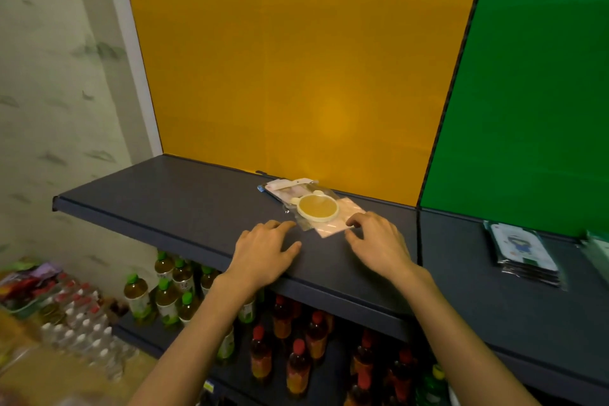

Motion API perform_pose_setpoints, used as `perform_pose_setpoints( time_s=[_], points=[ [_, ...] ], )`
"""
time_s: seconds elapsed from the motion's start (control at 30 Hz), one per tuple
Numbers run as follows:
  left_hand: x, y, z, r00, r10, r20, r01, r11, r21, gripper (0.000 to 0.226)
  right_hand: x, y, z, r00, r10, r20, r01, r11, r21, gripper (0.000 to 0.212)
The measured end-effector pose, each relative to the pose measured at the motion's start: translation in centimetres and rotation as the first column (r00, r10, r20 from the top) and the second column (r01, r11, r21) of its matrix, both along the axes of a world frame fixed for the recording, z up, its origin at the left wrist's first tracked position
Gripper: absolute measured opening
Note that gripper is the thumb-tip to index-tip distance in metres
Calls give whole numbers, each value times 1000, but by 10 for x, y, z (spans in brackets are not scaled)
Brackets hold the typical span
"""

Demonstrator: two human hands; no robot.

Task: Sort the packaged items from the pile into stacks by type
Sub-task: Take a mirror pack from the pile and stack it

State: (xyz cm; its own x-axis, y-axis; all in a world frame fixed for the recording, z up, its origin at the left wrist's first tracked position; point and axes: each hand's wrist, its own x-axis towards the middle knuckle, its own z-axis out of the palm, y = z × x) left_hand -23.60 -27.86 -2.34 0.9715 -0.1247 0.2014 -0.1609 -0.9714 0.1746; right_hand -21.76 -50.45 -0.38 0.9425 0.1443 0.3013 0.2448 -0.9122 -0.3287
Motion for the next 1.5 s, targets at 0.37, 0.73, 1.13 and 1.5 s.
perform_pose_setpoints(
  time_s=[0.37,0.73,1.13,1.5],
  points=[
    [103,9,-6,998,-56,6,54,984,168,49,78,25,-7,987,-158,-12,159,986,51,31],
    [128,10,-7,999,-30,35,36,978,-207,46,114,46,-18,972,-221,-84,222,975,8,27],
    [169,22,-5,948,-50,-313,-280,336,-899,80,112,76,-22,976,-174,-135,189,975,114,22],
    [190,136,4,972,-39,-233,-221,190,-956,24,149,107,-23,974,-197,-112,202,979,37,26]
  ],
)
